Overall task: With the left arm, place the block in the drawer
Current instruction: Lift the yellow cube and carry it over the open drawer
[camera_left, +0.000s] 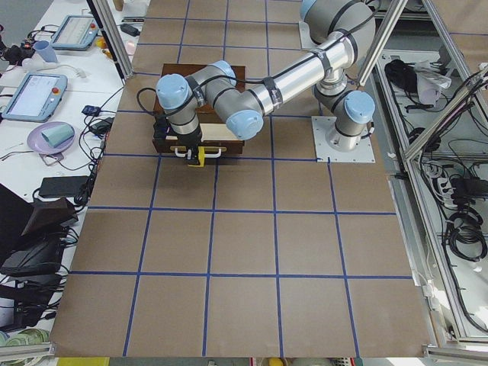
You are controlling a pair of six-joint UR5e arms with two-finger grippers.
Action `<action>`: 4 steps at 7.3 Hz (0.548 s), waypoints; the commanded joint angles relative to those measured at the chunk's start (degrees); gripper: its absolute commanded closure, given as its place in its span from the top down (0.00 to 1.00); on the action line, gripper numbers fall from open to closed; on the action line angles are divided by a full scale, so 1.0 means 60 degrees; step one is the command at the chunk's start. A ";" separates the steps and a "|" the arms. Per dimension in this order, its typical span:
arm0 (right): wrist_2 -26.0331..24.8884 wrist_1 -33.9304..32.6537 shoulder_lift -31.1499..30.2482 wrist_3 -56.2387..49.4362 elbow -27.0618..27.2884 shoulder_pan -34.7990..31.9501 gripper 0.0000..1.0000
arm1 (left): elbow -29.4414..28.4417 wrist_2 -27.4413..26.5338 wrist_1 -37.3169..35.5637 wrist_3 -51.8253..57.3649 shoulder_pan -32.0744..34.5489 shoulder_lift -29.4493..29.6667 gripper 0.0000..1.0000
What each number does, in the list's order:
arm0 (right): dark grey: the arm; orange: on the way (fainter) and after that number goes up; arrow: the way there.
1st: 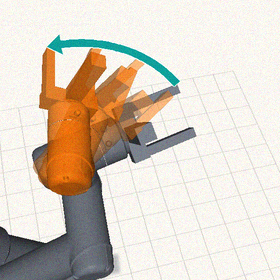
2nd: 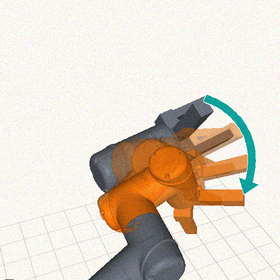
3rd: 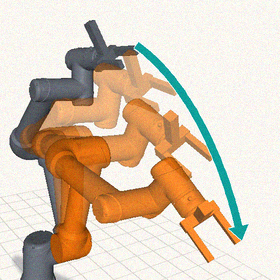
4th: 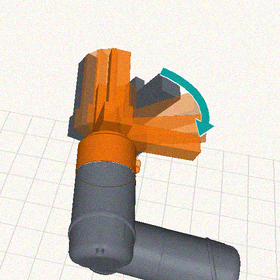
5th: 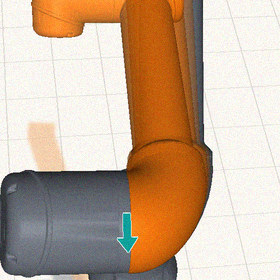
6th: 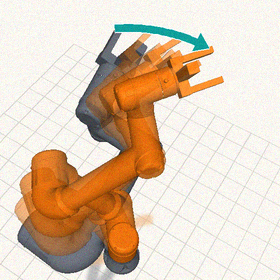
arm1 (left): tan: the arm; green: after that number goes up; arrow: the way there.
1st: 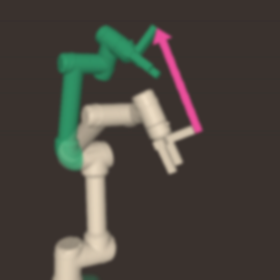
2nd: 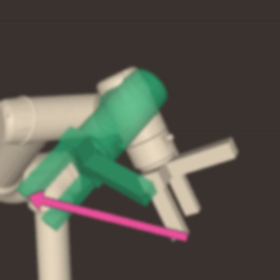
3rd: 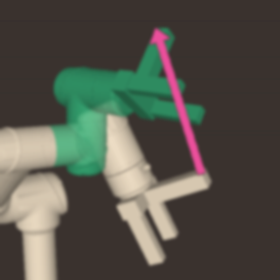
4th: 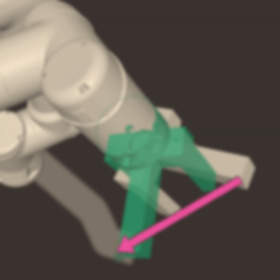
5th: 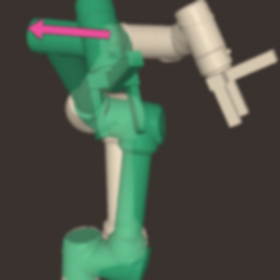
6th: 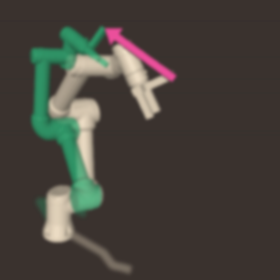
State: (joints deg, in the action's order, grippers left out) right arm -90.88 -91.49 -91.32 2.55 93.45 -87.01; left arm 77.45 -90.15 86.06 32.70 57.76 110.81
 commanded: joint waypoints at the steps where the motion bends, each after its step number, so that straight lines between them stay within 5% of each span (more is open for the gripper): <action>1: 0.0000 0.0000 0.0000 0.0000 -0.0004 0.0000 1.00 | 0.0290 0.0083 0.0042 -0.1299 0.0872 -0.0450 0.24; 4: 0.0000 0.0000 0.0000 0.0000 -0.0004 0.0000 1.00 | 0.0538 0.0669 0.0013 -0.1991 0.1417 -0.0466 0.23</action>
State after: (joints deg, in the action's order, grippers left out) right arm -90.88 -91.49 -91.32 2.55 93.46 -87.01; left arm 79.69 -86.97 86.27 22.01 65.24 107.98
